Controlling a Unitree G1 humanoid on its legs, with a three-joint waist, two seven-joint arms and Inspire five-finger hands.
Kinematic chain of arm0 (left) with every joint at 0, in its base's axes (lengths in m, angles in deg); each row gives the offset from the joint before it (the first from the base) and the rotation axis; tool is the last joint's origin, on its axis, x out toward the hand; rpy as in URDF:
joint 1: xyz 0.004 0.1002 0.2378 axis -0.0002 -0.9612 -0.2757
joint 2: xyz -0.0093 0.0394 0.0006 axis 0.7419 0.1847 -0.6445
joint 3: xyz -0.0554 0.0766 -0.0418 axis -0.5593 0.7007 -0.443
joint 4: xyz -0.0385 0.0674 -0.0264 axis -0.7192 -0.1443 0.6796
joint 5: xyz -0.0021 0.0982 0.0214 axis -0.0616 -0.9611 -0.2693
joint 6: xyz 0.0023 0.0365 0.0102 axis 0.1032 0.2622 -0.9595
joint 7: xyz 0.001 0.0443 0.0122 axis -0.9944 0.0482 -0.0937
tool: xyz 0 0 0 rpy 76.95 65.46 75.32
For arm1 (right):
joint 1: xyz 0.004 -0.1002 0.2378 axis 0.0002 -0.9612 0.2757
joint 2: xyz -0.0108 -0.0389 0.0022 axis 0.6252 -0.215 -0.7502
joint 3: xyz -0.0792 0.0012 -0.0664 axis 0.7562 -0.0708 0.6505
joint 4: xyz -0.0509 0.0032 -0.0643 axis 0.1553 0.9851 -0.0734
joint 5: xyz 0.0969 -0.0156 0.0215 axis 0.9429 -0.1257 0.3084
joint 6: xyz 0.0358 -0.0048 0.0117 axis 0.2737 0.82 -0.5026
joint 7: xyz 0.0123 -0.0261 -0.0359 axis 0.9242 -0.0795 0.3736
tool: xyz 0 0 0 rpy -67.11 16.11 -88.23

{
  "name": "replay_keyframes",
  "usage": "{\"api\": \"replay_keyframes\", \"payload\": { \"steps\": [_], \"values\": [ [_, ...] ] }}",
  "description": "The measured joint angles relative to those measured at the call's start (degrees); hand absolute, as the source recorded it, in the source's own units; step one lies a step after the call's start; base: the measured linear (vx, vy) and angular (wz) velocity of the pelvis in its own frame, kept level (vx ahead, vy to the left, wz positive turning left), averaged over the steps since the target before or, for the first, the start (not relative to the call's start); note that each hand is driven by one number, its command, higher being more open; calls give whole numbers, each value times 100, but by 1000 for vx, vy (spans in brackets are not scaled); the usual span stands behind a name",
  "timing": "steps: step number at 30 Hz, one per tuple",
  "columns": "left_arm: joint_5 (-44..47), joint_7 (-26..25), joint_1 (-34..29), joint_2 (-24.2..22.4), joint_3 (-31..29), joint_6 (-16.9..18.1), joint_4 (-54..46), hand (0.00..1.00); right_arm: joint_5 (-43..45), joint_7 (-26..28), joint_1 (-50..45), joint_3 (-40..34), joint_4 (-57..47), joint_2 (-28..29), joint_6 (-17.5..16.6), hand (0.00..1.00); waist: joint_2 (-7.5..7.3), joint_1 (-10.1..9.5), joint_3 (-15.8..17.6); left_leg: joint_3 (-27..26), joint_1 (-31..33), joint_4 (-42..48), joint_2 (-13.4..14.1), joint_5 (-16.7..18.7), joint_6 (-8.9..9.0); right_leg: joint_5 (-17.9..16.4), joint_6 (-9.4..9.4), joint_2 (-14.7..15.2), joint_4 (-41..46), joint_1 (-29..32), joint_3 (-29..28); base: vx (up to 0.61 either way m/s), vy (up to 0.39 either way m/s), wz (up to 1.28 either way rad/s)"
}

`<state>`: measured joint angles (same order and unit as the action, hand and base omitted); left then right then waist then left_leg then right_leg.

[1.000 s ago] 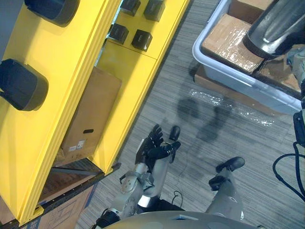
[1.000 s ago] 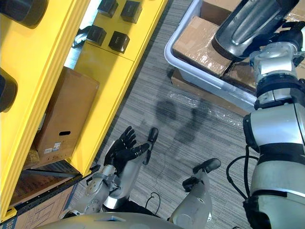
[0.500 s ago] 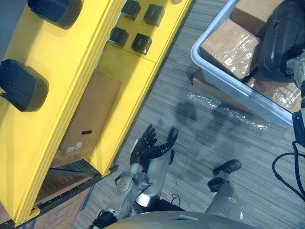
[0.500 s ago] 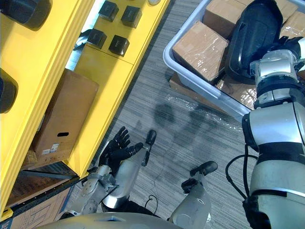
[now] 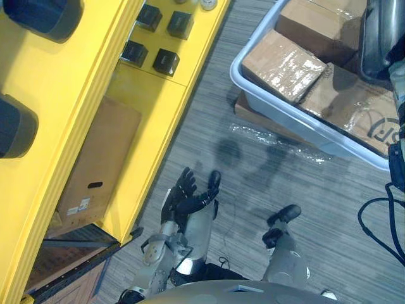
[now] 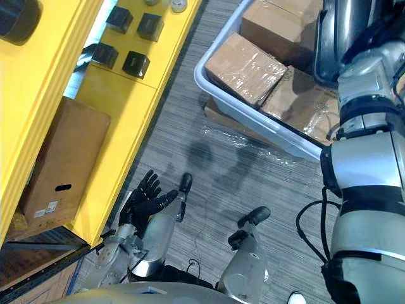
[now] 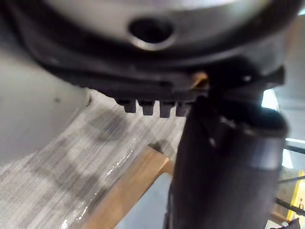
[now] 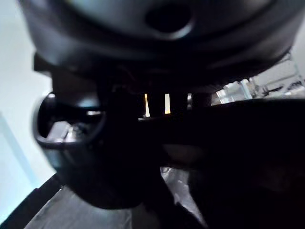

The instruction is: Walk over and take three plastic housings, then place them on the shelf

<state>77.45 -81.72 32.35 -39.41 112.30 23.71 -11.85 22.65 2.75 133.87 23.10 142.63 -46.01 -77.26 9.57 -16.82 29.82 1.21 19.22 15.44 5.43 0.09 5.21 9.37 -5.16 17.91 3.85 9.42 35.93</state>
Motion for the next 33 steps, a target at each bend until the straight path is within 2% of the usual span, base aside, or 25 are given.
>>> {"api": "replay_keyframes", "payload": {
  "steps": [4, 7, 10, 12, 15, 17, 22, 27, 33],
  "values": [
    [-193, 194, -2, 20, -238, -3, -329, 100, -373, -45, -1, 115, -573, -112, -372, 0, -118, 100, 65, -56, -151, -102, 95, -22, 44, -16, 25, -95, -20, -79, -35, -4, -24, -9],
    [-91, 436, 29, 188, -432, -72, -802, 100, -518, -56, -251, 83, -1380, -110, -628, 0, -262, 188, 79, -155, -458, -290, 171, -55, 97, -18, 32, -190, -117, -254, -149, 8, -32, -17],
    [321, 684, 166, 349, -542, -364, -1357, 100, -955, -155, -1056, -81, -2654, -7, -909, 0, -508, 356, -9, -303, -811, -525, 224, -73, 134, -32, 49, -266, -238, -452, -235, 34, -29, -23],
    [607, 775, 538, 446, -505, -701, -1497, 100, -1246, -206, -1695, -218, -3371, 447, -1113, 0, -785, 556, -205, -458, -1013, -701, 256, -91, 170, -29, 49, -338, -335, -503, -348, 47, -19, -29],
    [796, 780, 1055, 435, -360, -1015, -1499, 100, -1459, -205, -2432, -349, -3985, 961, -1182, 0, -1003, 711, -426, -614, -1210, -837, 320, -82, 206, -18, 52, -427, -453, -582, -482, 64, -25, -27],
    [837, 594, 1588, 275, -168, -1314, -1512, 100, -1648, -198, -3245, -522, -4663, 1556, -1206, 0, -1118, 876, -645, -812, -1458, -1000, 356, -87, 224, 16, 48, -499, -581, -677, -641, 86, -20, -36],
    [821, 80, 2237, -160, -68, -1549, -1510, 100, -1727, 60, -3964, -525, -5284, 2307, -1200, 0, -1119, 1103, -939, -1186, -1818, -1181, 395, -93, 237, 92, 51, -583, -798, -841, -855, 50, -7, -31],
    [707, -347, 2291, -435, 111, -1587, -1511, 100, -1723, 174, -4441, -398, -5644, 2717, -1188, 0, -1092, 1235, -1455, -1385, -2092, -1375, 436, -57, 313, 99, 50, -651, -821, -903, -979, 40, 3, -19],
    [422, -570, 2224, -430, 75, -1688, -1524, 100, -1662, 225, -4623, -324, -5888, 2882, -1175, 0, -1082, 1207, -1764, -1448, -2187, -1348, 432, -15, 317, 108, 43, -652, -826, -961, -1035, -6, 10, -5]
  ]
}}
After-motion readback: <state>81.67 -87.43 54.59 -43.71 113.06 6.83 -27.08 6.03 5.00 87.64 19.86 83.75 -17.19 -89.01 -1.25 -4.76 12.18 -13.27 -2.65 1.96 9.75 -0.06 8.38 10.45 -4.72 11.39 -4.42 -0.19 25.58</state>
